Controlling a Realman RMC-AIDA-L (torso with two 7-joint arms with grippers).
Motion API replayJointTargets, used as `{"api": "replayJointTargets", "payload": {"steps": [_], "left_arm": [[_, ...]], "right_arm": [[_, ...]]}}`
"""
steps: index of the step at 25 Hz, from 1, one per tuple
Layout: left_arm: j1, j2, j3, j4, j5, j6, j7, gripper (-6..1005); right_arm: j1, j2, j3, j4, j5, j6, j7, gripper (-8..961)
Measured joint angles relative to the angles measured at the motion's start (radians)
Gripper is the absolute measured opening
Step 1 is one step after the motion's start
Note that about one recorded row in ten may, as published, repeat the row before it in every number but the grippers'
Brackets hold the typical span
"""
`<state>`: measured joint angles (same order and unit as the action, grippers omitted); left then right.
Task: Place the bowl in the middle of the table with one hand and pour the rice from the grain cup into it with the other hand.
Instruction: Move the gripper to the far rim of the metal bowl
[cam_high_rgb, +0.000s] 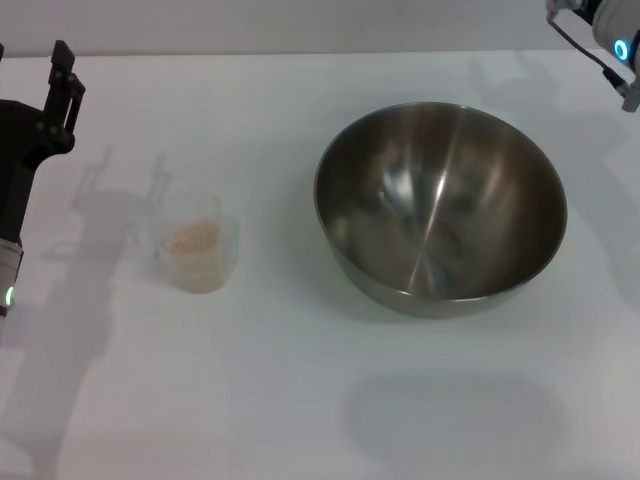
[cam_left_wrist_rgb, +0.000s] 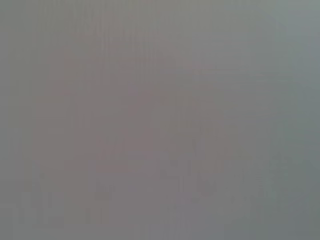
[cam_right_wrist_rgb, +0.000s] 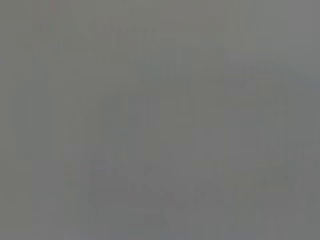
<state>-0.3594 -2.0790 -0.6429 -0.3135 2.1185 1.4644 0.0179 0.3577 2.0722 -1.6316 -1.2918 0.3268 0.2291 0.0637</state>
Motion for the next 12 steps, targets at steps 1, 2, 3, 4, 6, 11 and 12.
{"api": "replayJointTargets", "payload": {"steps": [1, 2, 3, 4, 6, 11, 12], "left_arm": [[-0.002, 0.0, 0.0, -0.003, 0.0, 0.0, 0.0, 667], [-0.002, 0.0, 0.0, -0.003, 0.0, 0.0, 0.0, 667], [-0.007, 0.001, 0.0, -0.008, 0.0, -0.001, 0.0, 667], [-0.008, 0.001, -0.001, -0.008, 0.0, 0.0, 0.0, 667], [-0.009, 0.002, -0.003, -0.008, 0.0, 0.0, -0.001, 668], [-0.019, 0.003, -0.009, -0.006, -0.003, -0.003, -0.001, 667], [-0.021, 0.003, -0.01, -0.003, -0.005, -0.004, -0.002, 667]], "right_arm": [[0.0, 0.0, 0.0, 0.0, 0.0, 0.0, 0.0, 690], [0.0, 0.001, 0.029, -0.1, 0.005, 0.192, -0.02, 690], [0.0, 0.001, 0.044, -0.149, 0.006, 0.281, -0.028, 690], [0.0, 0.002, 0.055, -0.186, 0.007, 0.357, -0.034, 690], [0.002, 0.002, 0.068, -0.228, 0.008, 0.439, -0.04, 689], [0.062, 0.002, 0.165, -0.373, 0.044, 0.868, -0.088, 689], [0.1, -0.001, 0.205, -0.384, 0.065, 0.998, -0.093, 689]]}}
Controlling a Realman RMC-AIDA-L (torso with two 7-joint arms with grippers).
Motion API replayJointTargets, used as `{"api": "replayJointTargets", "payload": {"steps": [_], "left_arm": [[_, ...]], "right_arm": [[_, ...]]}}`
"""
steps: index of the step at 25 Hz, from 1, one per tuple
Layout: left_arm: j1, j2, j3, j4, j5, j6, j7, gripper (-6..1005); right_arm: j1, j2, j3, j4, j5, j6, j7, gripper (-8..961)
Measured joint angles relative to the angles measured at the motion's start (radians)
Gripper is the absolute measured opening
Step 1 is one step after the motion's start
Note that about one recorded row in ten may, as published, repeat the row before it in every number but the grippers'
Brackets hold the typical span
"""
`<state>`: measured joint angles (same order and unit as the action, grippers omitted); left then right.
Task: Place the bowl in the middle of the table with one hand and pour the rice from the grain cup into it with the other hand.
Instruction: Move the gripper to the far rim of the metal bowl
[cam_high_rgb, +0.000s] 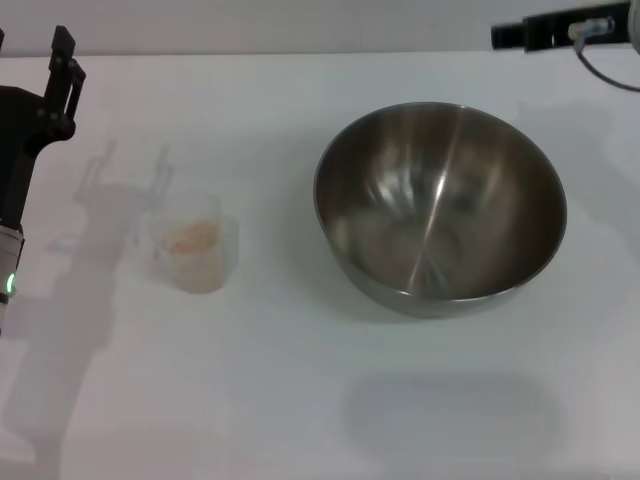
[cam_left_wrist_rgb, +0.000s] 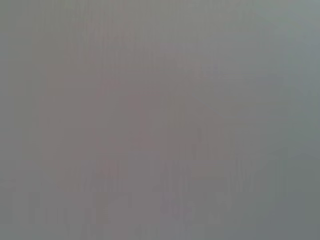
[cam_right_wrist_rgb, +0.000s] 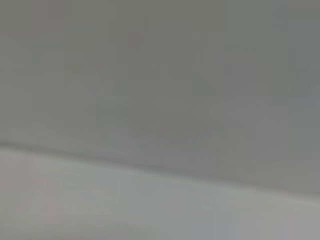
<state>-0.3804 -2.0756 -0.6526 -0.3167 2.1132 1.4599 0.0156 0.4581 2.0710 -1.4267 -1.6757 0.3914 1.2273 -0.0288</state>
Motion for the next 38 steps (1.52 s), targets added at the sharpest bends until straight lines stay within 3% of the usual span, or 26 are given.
{"api": "replayJointTargets", "payload": {"steps": [1, 5, 10, 19, 34, 38], "left_arm": [[0.0, 0.0, 0.0, 0.001, 0.0, 0.0, 0.0, 667], [-0.001, 0.0, -0.001, 0.002, -0.001, -0.002, 0.0, 667], [0.003, -0.002, 0.002, -0.002, -0.001, -0.003, 0.002, 667], [0.001, -0.001, -0.001, -0.005, -0.001, 0.006, 0.0, 667], [-0.003, -0.003, -0.001, -0.005, -0.001, 0.0, 0.0, 668], [-0.002, -0.003, 0.001, -0.005, -0.001, 0.0, 0.0, 668]], "right_arm": [[0.0, 0.0, 0.0, 0.0, 0.0, 0.0, 0.0, 689], [0.084, 0.001, 0.091, 0.012, 0.009, 0.238, -0.024, 689], [0.115, -0.005, 0.108, 0.074, -0.009, 0.3, -0.051, 688], [0.123, 0.001, 0.114, 0.152, -0.044, 0.294, -0.094, 688], [0.137, 0.003, 0.109, 0.365, -0.02, 0.152, -0.172, 661], [0.145, 0.004, 0.107, 0.405, 0.018, 0.131, -0.206, 579]]}}
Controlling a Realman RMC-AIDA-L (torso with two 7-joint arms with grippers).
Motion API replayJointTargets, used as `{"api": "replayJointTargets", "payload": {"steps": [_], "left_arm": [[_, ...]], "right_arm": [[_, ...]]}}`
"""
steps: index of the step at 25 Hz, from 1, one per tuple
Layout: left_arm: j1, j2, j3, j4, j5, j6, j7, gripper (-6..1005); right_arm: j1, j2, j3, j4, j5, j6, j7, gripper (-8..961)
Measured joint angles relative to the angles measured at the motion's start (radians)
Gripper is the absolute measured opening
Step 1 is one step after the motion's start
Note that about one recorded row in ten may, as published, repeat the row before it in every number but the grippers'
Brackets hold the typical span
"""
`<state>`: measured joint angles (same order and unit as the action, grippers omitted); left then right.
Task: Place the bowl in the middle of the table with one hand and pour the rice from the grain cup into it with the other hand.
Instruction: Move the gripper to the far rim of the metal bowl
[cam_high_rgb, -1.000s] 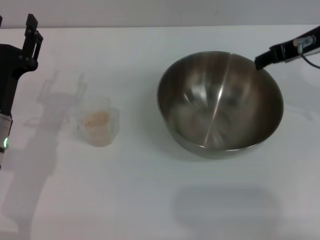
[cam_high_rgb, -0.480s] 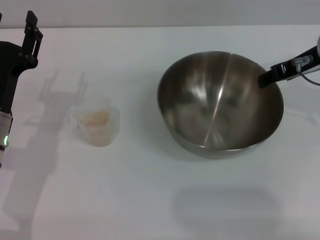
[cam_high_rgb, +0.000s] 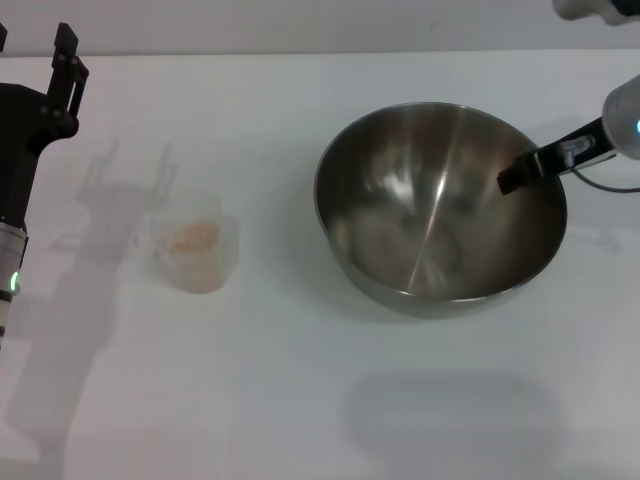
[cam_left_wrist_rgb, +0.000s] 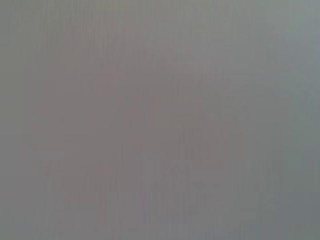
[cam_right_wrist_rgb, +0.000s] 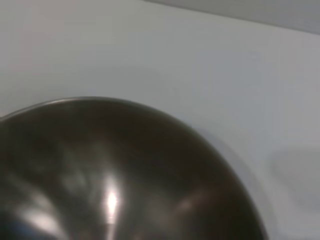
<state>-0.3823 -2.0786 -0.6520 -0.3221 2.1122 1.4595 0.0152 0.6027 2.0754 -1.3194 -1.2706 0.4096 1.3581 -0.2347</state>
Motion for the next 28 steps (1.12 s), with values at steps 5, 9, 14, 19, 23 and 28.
{"api": "replayJointTargets", "payload": {"steps": [5, 9, 14, 19, 23, 28], "left_arm": [[0.002, 0.0, 0.003, 0.0, 0.0, 0.001, 0.0, 668], [0.003, 0.0, 0.003, 0.0, 0.001, 0.002, 0.0, 668], [0.002, 0.0, 0.003, 0.0, 0.003, 0.003, 0.0, 667], [-0.002, 0.0, 0.002, 0.0, 0.006, 0.005, 0.0, 667], [-0.006, 0.001, 0.001, 0.0, 0.006, 0.005, 0.0, 667], [-0.012, 0.002, 0.0, 0.0, 0.006, 0.004, 0.0, 668]], "right_arm": [[0.001, 0.0, -0.002, 0.006, 0.013, -0.008, -0.02, 477], [-0.002, 0.001, 0.002, 0.006, 0.015, -0.008, -0.025, 348], [-0.003, 0.002, 0.001, 0.008, 0.017, -0.008, -0.027, 98], [-0.008, 0.001, 0.016, -0.011, 0.046, -0.008, -0.04, 19], [-0.015, 0.001, 0.03, -0.036, 0.053, -0.008, -0.049, 20], [-0.023, 0.0, 0.036, -0.091, 0.054, -0.008, -0.054, 21]]}}
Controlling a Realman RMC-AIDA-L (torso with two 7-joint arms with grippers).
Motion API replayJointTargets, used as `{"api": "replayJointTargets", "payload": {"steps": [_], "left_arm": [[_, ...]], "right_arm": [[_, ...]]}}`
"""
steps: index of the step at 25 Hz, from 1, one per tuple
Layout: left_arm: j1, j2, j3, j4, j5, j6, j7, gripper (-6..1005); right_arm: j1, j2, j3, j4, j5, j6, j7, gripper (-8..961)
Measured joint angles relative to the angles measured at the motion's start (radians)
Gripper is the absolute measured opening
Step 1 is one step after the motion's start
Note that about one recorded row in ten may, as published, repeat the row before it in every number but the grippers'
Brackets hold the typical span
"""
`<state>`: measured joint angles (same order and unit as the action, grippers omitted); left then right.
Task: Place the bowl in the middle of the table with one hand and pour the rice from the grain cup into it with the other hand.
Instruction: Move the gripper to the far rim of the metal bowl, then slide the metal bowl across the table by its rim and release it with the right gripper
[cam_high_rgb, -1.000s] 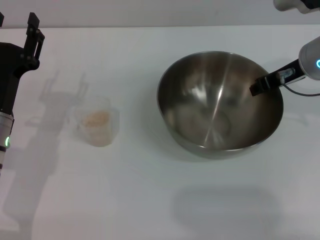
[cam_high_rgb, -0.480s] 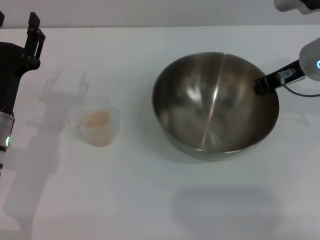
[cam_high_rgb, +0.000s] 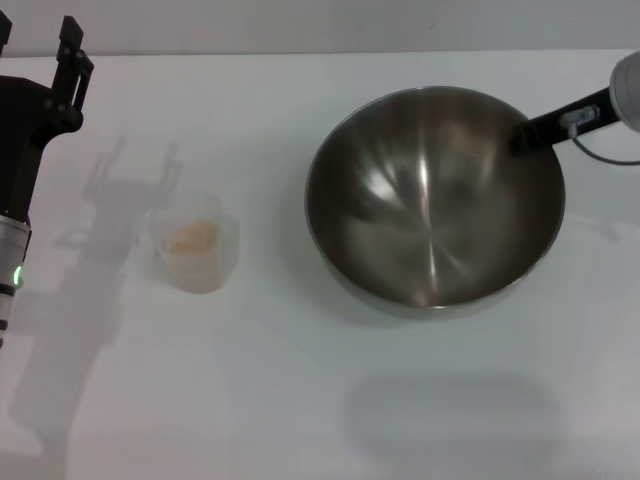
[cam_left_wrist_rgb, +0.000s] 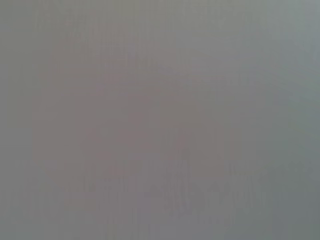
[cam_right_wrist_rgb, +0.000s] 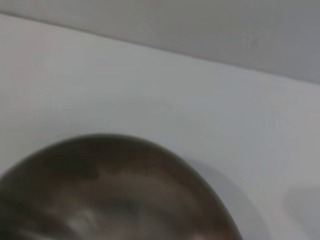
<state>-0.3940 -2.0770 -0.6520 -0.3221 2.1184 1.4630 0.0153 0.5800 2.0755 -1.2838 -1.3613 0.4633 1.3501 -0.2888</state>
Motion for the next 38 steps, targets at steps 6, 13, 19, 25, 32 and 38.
{"api": "replayJointTargets", "payload": {"steps": [6, 13, 19, 25, 32, 38], "left_arm": [[-0.005, 0.0, -0.002, 0.0, 0.0, -0.003, 0.0, 668], [-0.008, 0.0, 0.001, 0.0, 0.0, -0.004, 0.0, 667], [-0.007, 0.0, 0.005, 0.0, 0.0, -0.004, 0.0, 667], [-0.004, 0.0, 0.006, 0.0, 0.0, -0.003, 0.0, 668], [-0.002, -0.001, 0.008, 0.0, 0.0, -0.003, 0.0, 667], [0.001, -0.002, 0.008, 0.0, 0.0, -0.001, 0.0, 668]], "right_arm": [[-0.012, 0.001, -0.002, -0.044, 0.035, -0.011, -0.022, 22], [-0.012, 0.001, -0.014, -0.034, 0.108, -0.045, -0.051, 21], [0.011, 0.002, -0.046, 0.06, 0.158, -0.085, -0.074, 22], [0.024, 0.002, -0.053, 0.126, 0.158, -0.11, -0.074, 22], [0.027, 0.001, -0.054, 0.151, 0.15, -0.119, -0.074, 21], [0.043, 0.0, -0.068, 0.159, 0.147, -0.13, -0.077, 29]]}}
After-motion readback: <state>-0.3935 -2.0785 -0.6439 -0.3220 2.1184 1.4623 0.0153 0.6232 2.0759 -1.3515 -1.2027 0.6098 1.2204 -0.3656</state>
